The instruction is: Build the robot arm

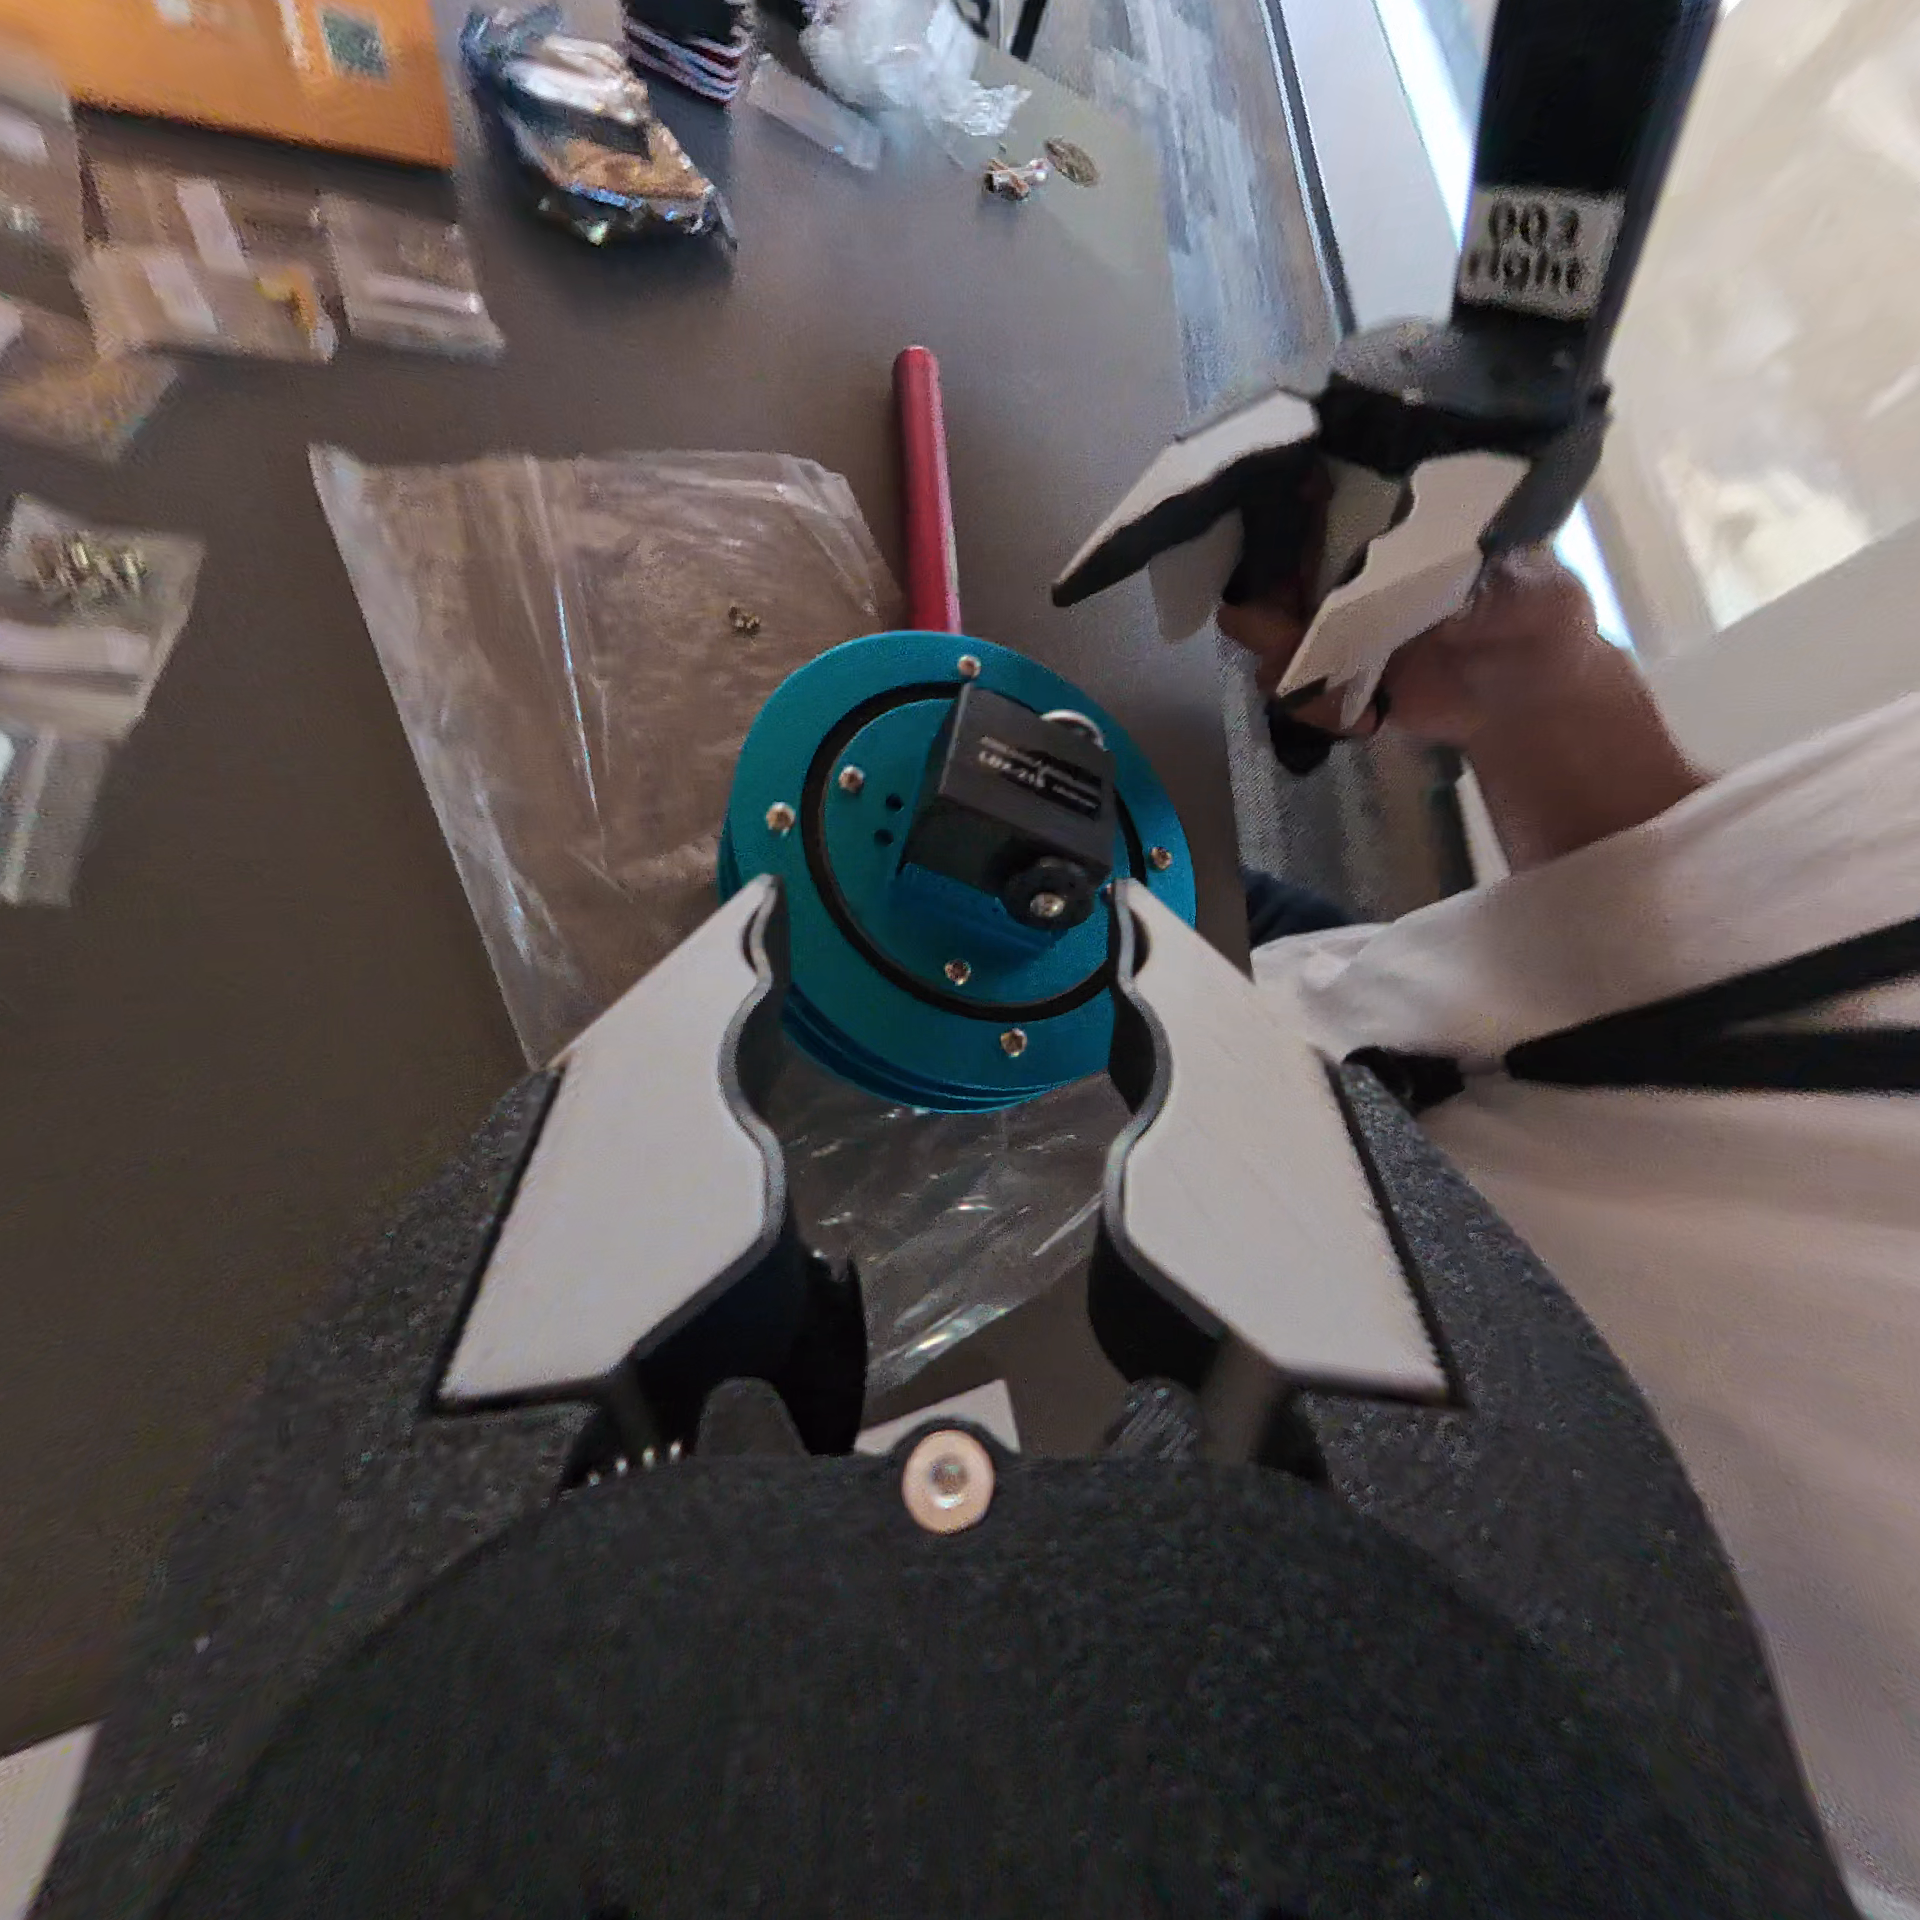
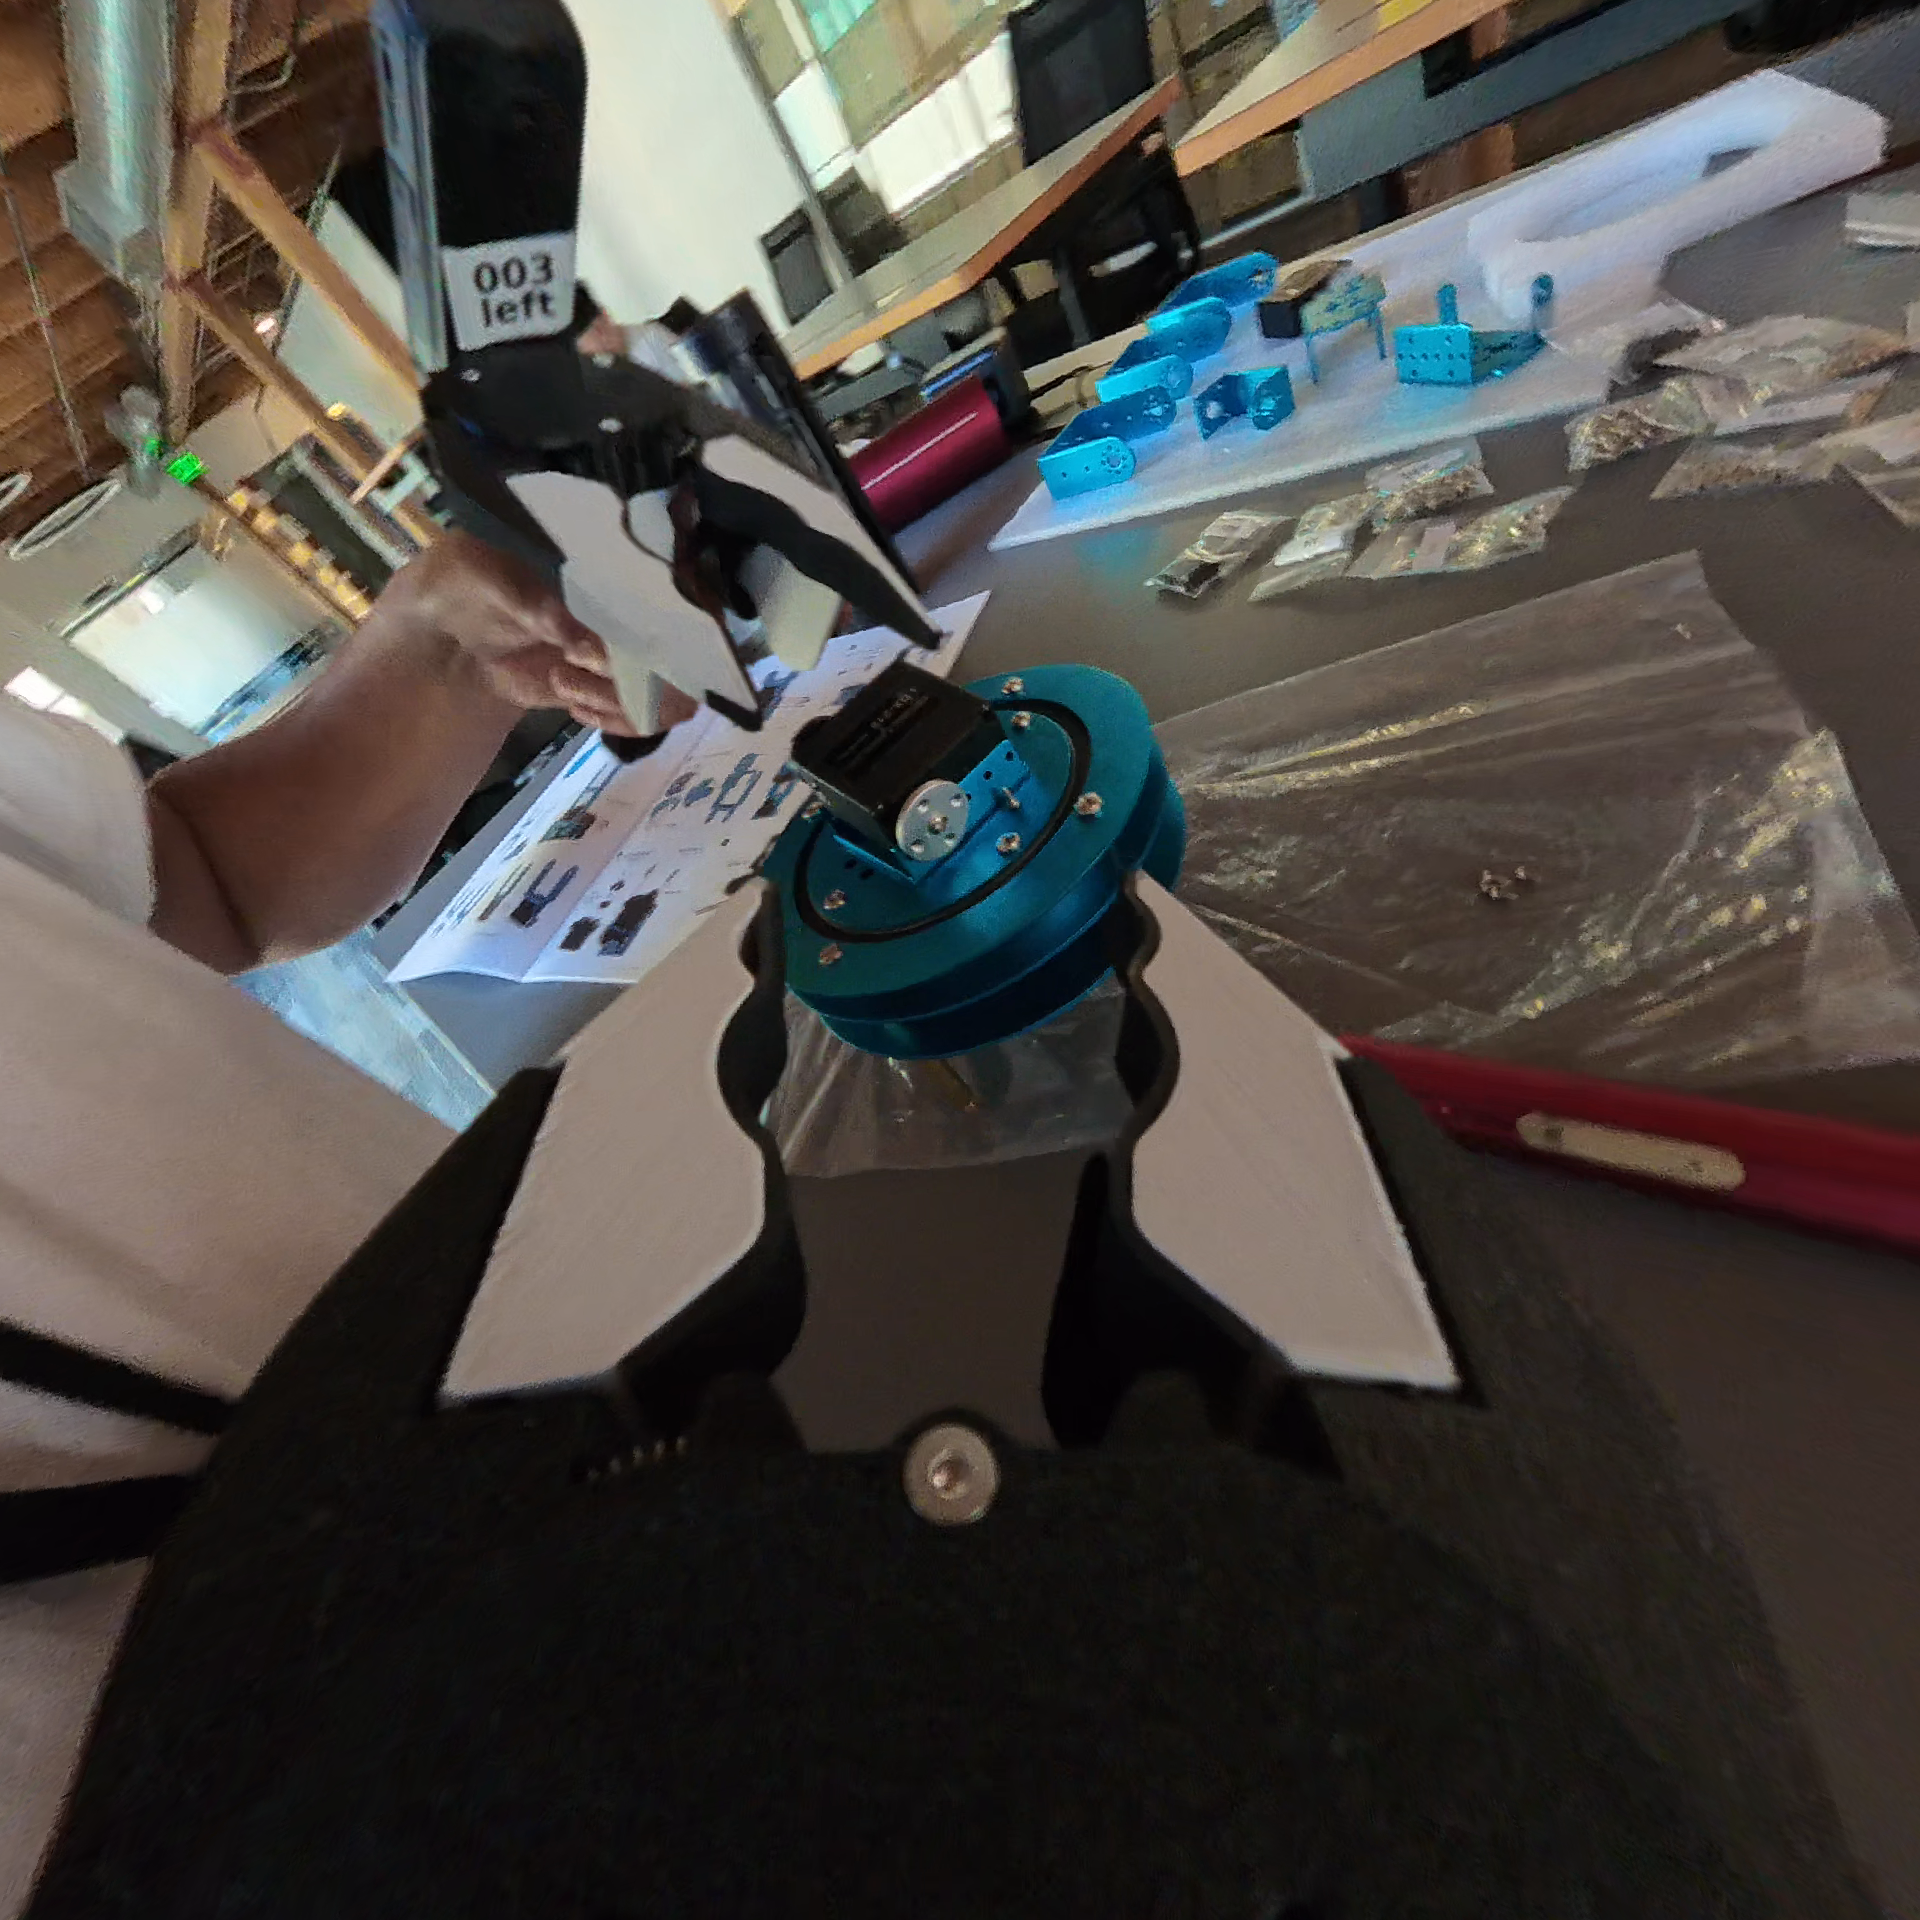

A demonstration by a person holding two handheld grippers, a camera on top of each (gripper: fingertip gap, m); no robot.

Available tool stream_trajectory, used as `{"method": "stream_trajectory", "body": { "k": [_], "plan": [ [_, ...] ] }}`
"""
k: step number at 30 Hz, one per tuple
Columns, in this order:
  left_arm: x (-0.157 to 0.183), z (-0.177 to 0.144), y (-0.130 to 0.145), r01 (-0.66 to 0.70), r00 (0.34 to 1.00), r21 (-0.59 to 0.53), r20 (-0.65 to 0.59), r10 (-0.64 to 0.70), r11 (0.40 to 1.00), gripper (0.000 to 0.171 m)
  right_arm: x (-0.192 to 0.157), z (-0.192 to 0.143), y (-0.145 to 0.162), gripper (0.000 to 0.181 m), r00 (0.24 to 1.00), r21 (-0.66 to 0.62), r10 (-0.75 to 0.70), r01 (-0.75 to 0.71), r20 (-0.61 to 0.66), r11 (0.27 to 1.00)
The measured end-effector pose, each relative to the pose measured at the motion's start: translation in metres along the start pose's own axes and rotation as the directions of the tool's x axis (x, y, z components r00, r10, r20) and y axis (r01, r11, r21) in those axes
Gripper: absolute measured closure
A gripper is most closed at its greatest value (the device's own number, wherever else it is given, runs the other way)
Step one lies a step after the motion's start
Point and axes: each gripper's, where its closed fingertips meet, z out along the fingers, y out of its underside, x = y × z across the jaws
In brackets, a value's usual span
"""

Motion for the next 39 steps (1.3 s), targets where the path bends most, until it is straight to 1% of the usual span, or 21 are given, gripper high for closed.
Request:
{"method": "stream_trajectory", "body": {
  "k": [2, 5, 8, 10, 11, 13, 14, 17, 19, 20, 22, 23, 25, 28, 29, 30, 32, 35, 37, 38, 39],
  "plan": [
    [-0.007, 0.000, 0.003, 0.113, 0.993, 0.022, -0.019, -0.113, 0.993, 0.105, 0.007, 0.002, 0.008, 0.119, 0.996, -0.003, 0.057, -0.057, -0.062, 0.998],
    [-0.014, 0.000, 0.001, 0.279, 0.958, 0.032, -0.080, -0.276, 0.960, 0.103, 0.001, 0.008, 0.016, 0.122, 0.986, 0.011, 0.156, -0.156, -0.053, 0.988],
    [-0.010, 0.006, -0.001, 0.424, 0.886, -0.053, -0.181, -0.426, 0.904, 0.103, -0.003, 0.015, 0.030, 0.128, 0.974, -0.046, 0.214, -0.218, -0.068, 0.975],
    [-0.010, 0.010, -0.001, 0.465, 0.854, -0.117, -0.204, -0.479, 0.878, 0.104, -0.004, 0.017, 0.033, 0.129, 0.968, -0.045, 0.237, -0.241, -0.077, 0.970],
    [-0.012, 0.012, -0.002, 0.476, 0.845, -0.139, -0.201, -0.495, 0.868, 0.107, -0.004, 0.016, 0.033, 0.130, 0.965, -0.045, 0.249, -0.253, -0.078, 0.967],
    [-0.013, 0.015, -0.003, 0.477, 0.837, -0.197, -0.196, -0.511, 0.857, 0.107, -0.007, 0.015, 0.031, 0.138, 0.962, -0.044, 0.269, -0.271, -0.056, 0.961],
    [-0.013, 0.016, -0.002, 0.459, 0.846, -0.230, -0.183, -0.501, 0.858, 0.110, -0.006, 0.015, 0.029, 0.137, 0.959, -0.032, 0.275, -0.277, -0.061, 0.960],
    [-0.017, 0.017, 0.002, 0.422, 0.870, -0.309, -0.125, -0.476, 0.852, 0.118, -0.001, 0.018, 0.028, 0.137, 0.969, -0.016, 0.220, -0.223, -0.108, 0.975],
    [-0.018, 0.017, 0.003, 0.408, 0.879, -0.343, -0.103, -0.465, 0.846, 0.118, 0.000, 0.019, 0.027, 0.136, 0.969, -0.002, 0.218, -0.220, -0.112, 0.976],
    [-0.019, 0.016, 0.003, 0.402, 0.885, -0.356, -0.085, -0.457, 0.844, 0.117, 0.000, 0.020, 0.027, 0.137, 0.969, 0.003, 0.223, -0.224, -0.110, 0.975],
    [-0.026, 0.013, 0.005, 0.364, 0.916, -0.370, -0.022, -0.400, 0.855, 0.096, 0.001, 0.018, 0.027, 0.142, 0.964, 0.013, 0.243, -0.243, -0.108, 0.970],
    [-0.029, 0.010, 0.004, 0.347, 0.927, -0.369, -0.002, -0.374, 0.862, 0.096, 0.001, 0.018, 0.027, 0.143, 0.961, 0.015, 0.257, -0.257, -0.101, 0.966],
    [-0.027, 0.008, 0.001, 0.348, 0.926, -0.367, -0.011, -0.378, 0.862, 0.095, 0.000, 0.018, 0.029, 0.143, 0.955, 0.009, 0.287, -0.287, -0.081, 0.958],
    [-0.022, 0.016, 0.012, 0.360, 0.914, -0.423, -0.019, -0.406, 0.831, 0.090, 0.000, 0.019, 0.033, 0.146, 0.951, -0.031, 0.301, -0.304, -0.074, 0.952],
    [-0.021, 0.019, 0.015, 0.367, 0.907, -0.441, -0.026, -0.421, 0.819, 0.085, 0.002, 0.017, 0.033, 0.144, 0.952, -0.033, 0.296, -0.299, -0.083, 0.954],
    [-0.019, 0.021, 0.016, 0.381, 0.895, -0.449, -0.038, -0.444, 0.808, 0.086, 0.006, 0.014, 0.032, 0.143, 0.952, -0.027, 0.287, -0.291, -0.103, 0.956],
    [-0.019, 0.023, 0.015, 0.392, 0.886, -0.451, -0.051, -0.461, 0.802, 0.088, 0.013, 0.010, 0.034, 0.113, 0.938, -0.020, 0.318, -0.324, -0.137, 0.946],
    [-0.017, 0.022, 0.017, 0.400, 0.871, -0.470, -0.073, -0.486, 0.787, 0.082, 0.012, 0.012, 0.040, 0.103, 0.928, -0.046, 0.358, -0.364, -0.106, 0.930],
    [-0.016, 0.025, 0.019, 0.412, 0.859, -0.478, -0.080, -0.506, 0.776, 0.082, 0.006, 0.021, 0.045, 0.100, 0.916, -0.087, 0.398, -0.402, -0.052, 0.912],
    [-0.016, 0.027, 0.019, 0.420, 0.853, -0.476, -0.085, -0.516, 0.773, 0.083, 0.002, 0.026, 0.046, 0.105, 0.910, -0.112, 0.414, -0.413, -0.017, 0.904],
    [-0.013, 0.028, 0.019, 0.426, 0.840, -0.480, -0.104, -0.532, 0.767, 0.088, -0.002, 0.031, 0.046, 0.116, 0.904, -0.125, 0.428, -0.422, 0.018, 0.898]
  ]
}}
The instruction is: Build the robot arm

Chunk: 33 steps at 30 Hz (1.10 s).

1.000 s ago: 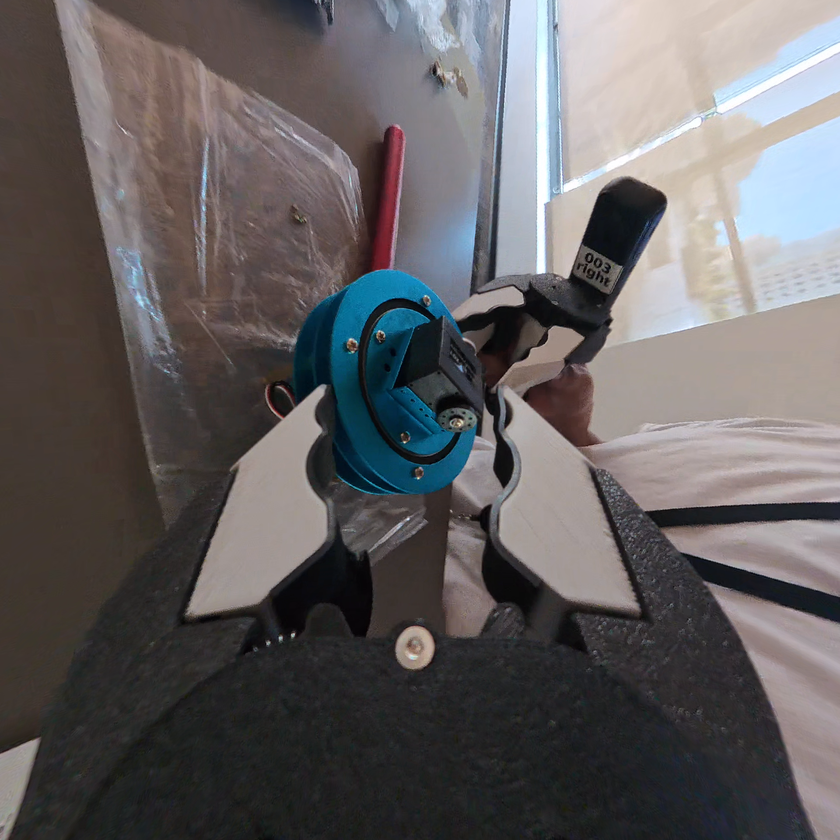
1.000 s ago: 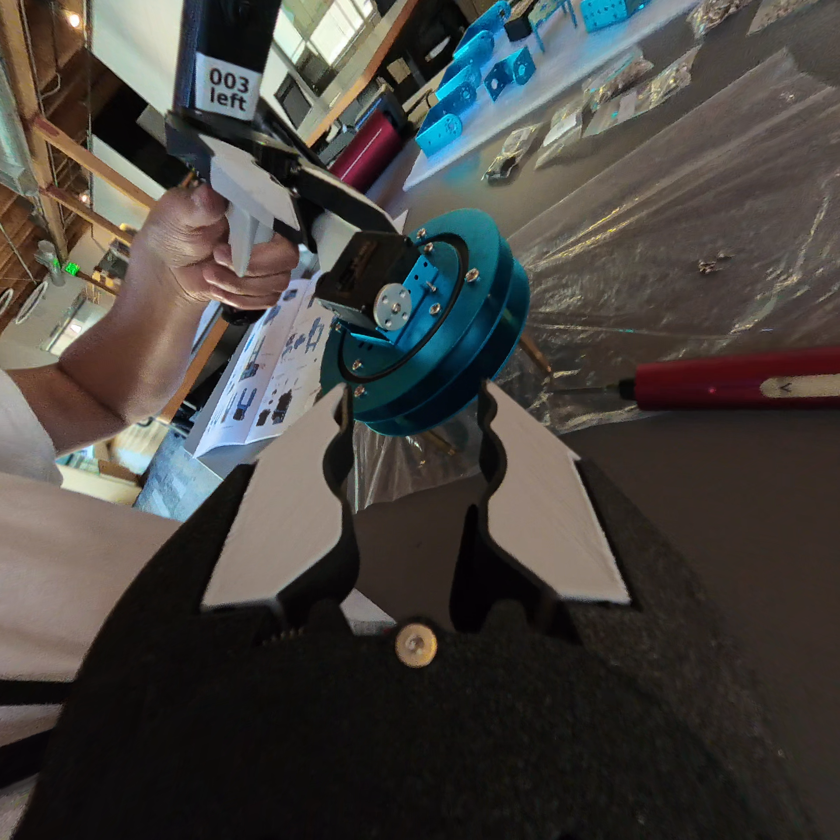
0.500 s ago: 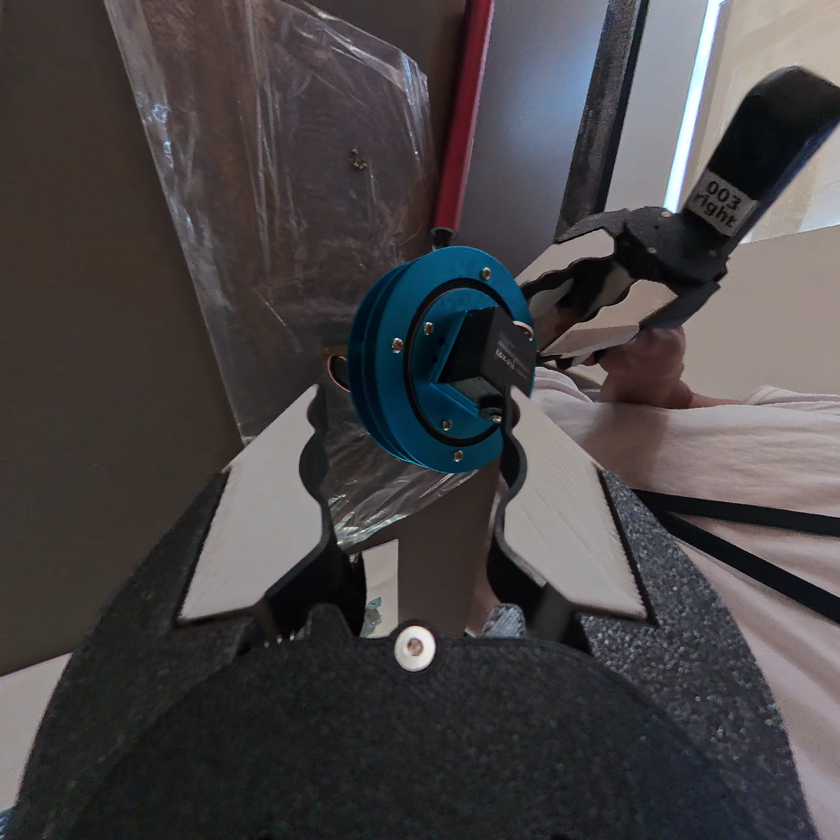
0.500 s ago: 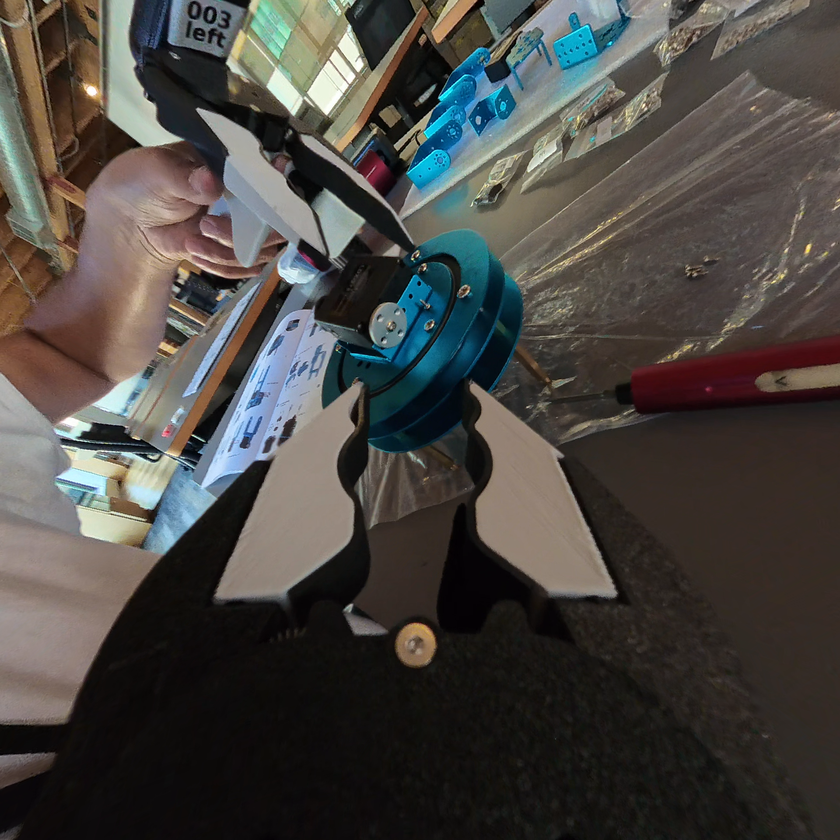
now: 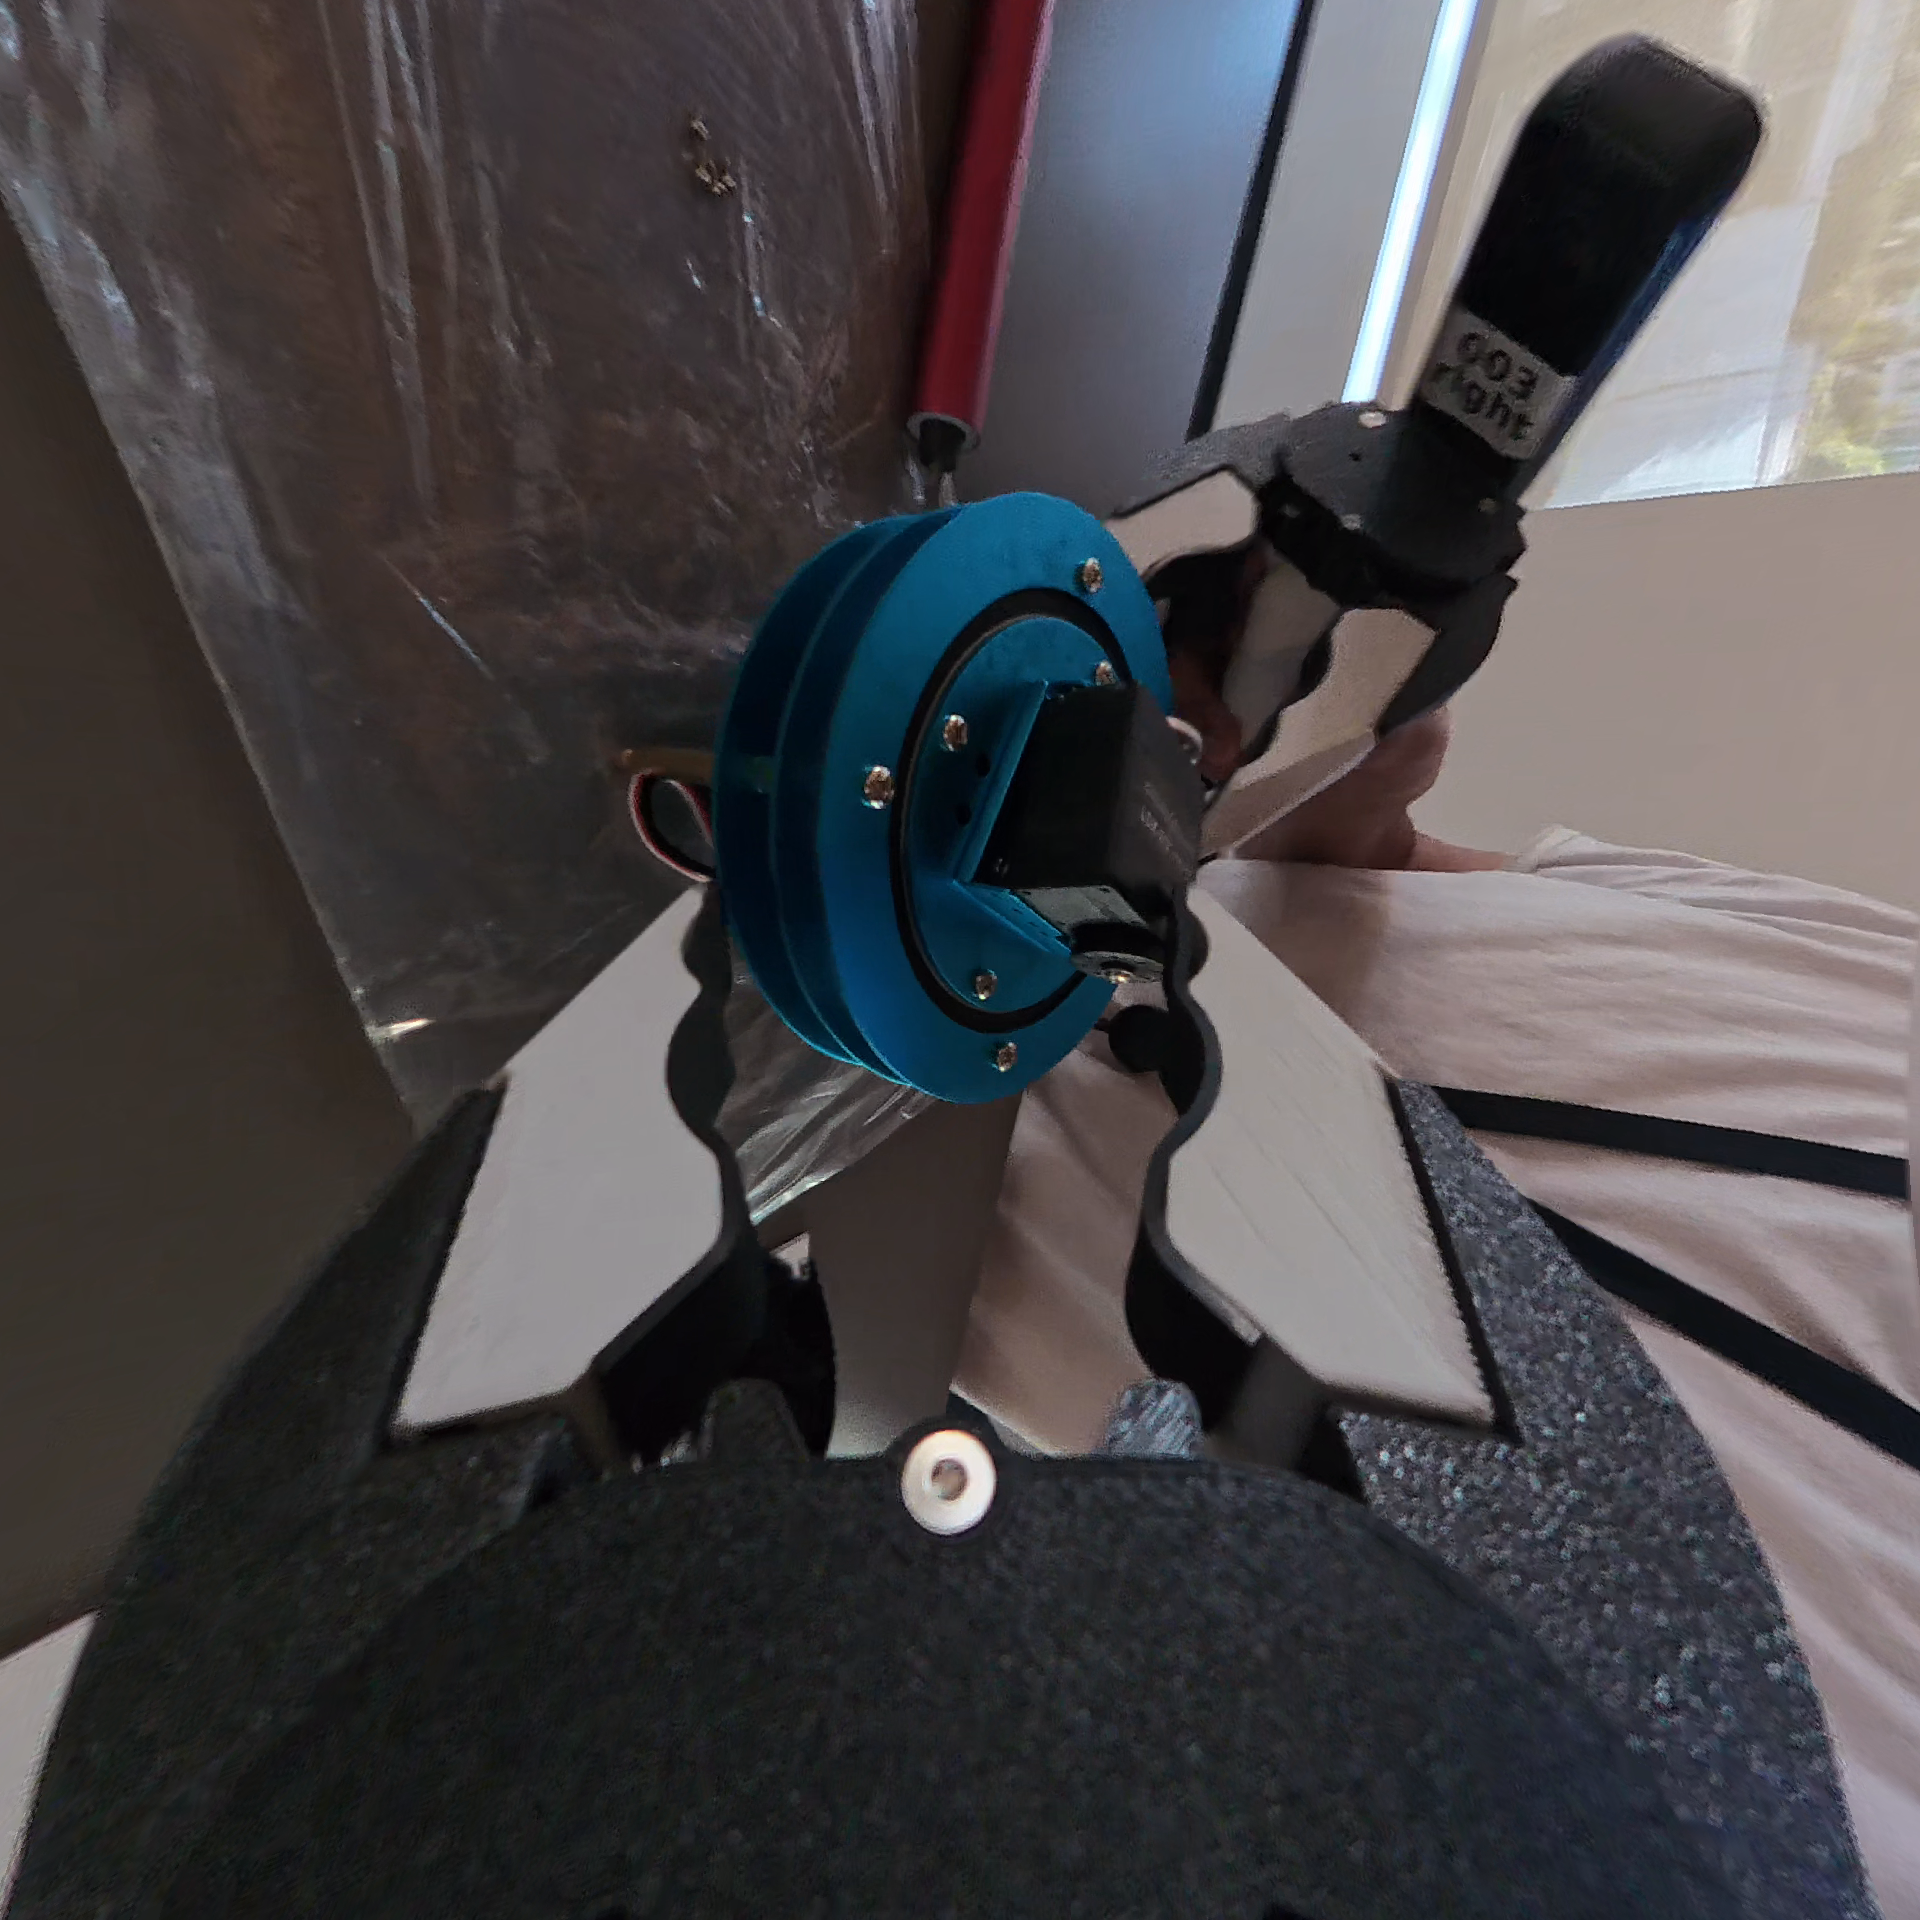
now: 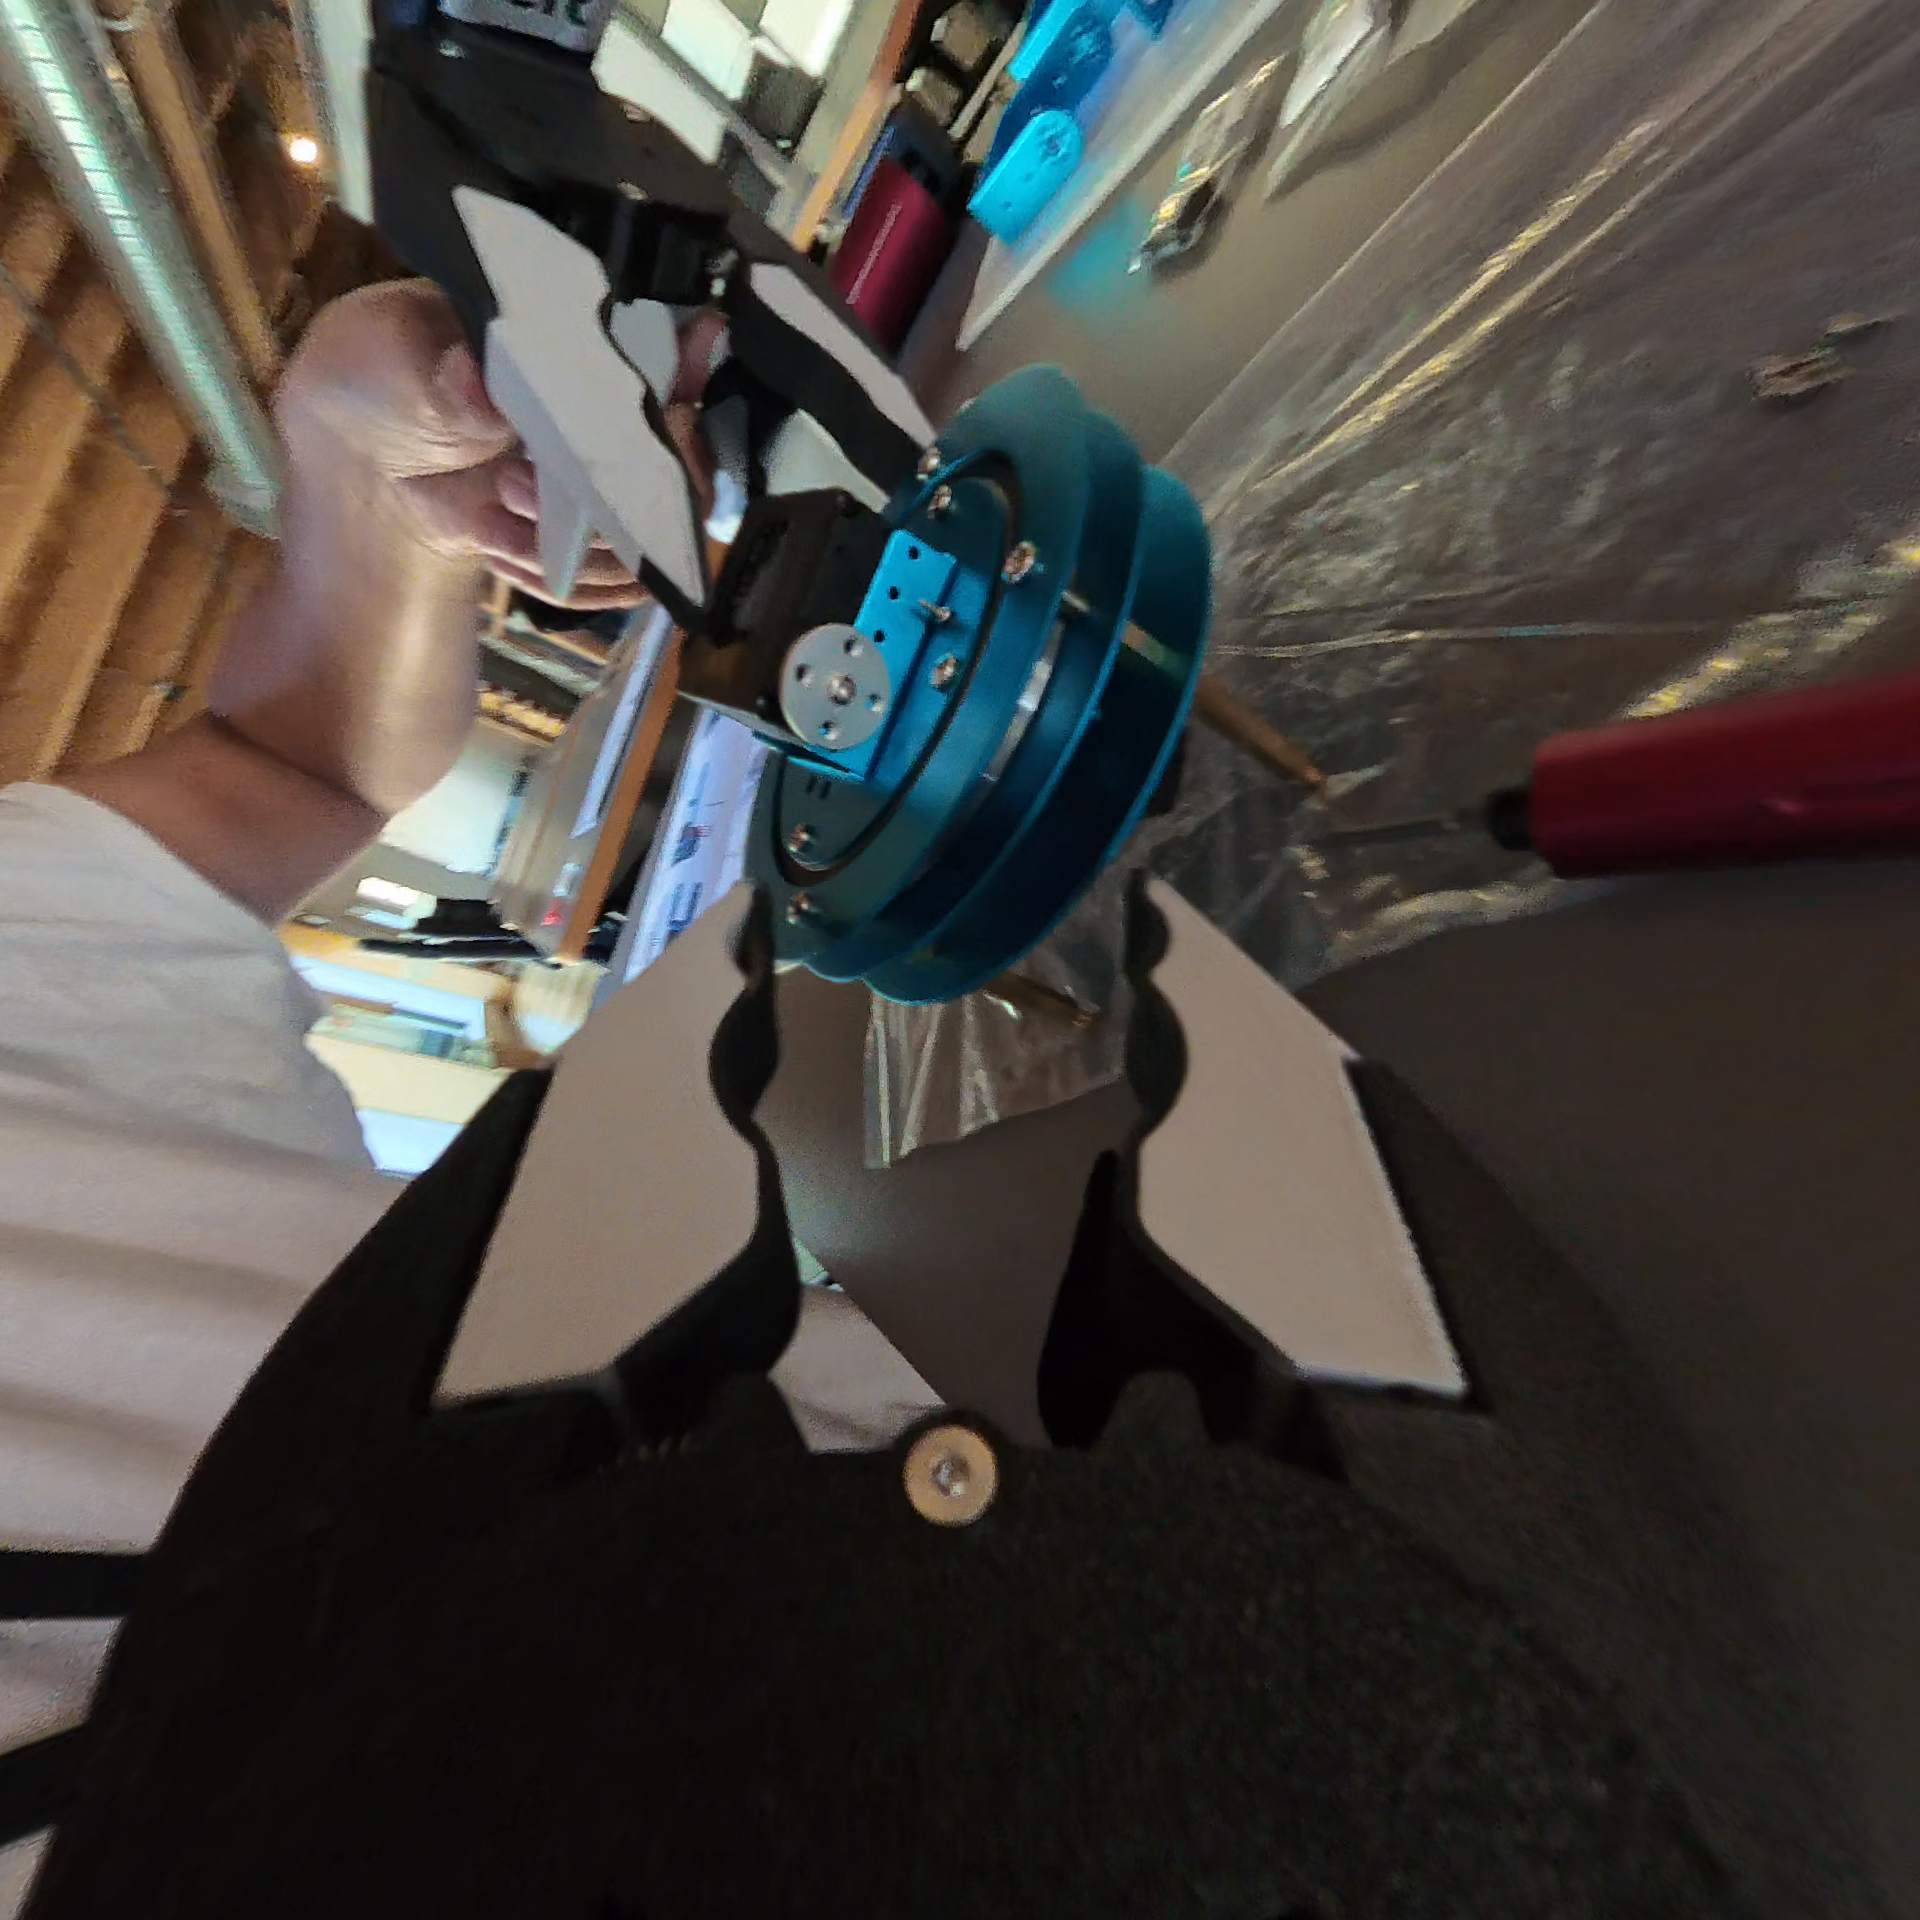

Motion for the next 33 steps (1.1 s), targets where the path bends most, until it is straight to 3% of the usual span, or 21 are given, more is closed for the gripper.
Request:
{"method": "stream_trajectory", "body": {
  "k": [7, 12, 16, 18, 23, 25, 27, 29, 33],
  "plan": [
    [0.002, -0.005, 0.008, -0.042, 0.998, 0.063, -0.040, 0.044, 0.997, 0.089, -0.013, 0.011, -0.003, 0.140, 0.989, -0.015, 0.093, -0.092, 0.112, 0.996],
    [0.008, -0.013, 0.026, -0.118, 0.991, 0.198, -0.039, 0.128, 0.973, 0.090, -0.032, 0.015, -0.018, 0.147, 0.995, -0.071, -0.075, 0.079, 0.060, 0.994],
    [0.003, -0.016, 0.032, -0.123, 0.989, 0.399, -0.031, 0.147, 0.908, 0.088, -0.038, 0.025, -0.029, 0.149, 0.963, -0.245, -0.267, 0.267, 0.031, 0.932],
    [0.002, -0.021, 0.034, -0.153, 0.984, 0.486, -0.005, 0.178, 0.860, 0.087, -0.044, 0.030, -0.035, 0.149, 0.904, -0.336, -0.422, 0.419, 0.068, 0.843],
    [-0.005, -0.016, 0.037, -0.279, 0.960, 0.593, 0.163, 0.227, 0.755, 0.088, -0.047, 0.039, -0.043, 0.150, 0.626, -0.530, -0.745, 0.723, 0.229, 0.444],
    [-0.014, -0.006, 0.038, -0.309, 0.950, 0.585, 0.229, 0.213, 0.749, 0.089, -0.039, 0.041, -0.040, 0.149, 0.488, -0.547, -0.806, 0.797, 0.334, 0.256],
    [-0.021, 0.007, 0.039, -0.321, 0.942, 0.559, 0.272, 0.197, 0.764, 0.089, -0.031, 0.041, -0.036, 0.149, 0.402, -0.554, -0.814, 0.824, 0.420, 0.122],
    [-0.026, 0.018, 0.039, -0.313, 0.942, 0.551, 0.288, 0.176, 0.773, 0.089, -0.023, 0.040, -0.034, 0.149, 0.380, -0.573, -0.801, 0.817, 0.462, 0.057],
    [-0.027, 0.022, 0.038, -0.346, 0.924, 0.545, 0.340, 0.176, 0.764, 0.094, -0.021, 0.037, -0.036, 0.148, 0.318, -0.531, -0.797, 0.847, 0.514, -0.004]
  ]
}}
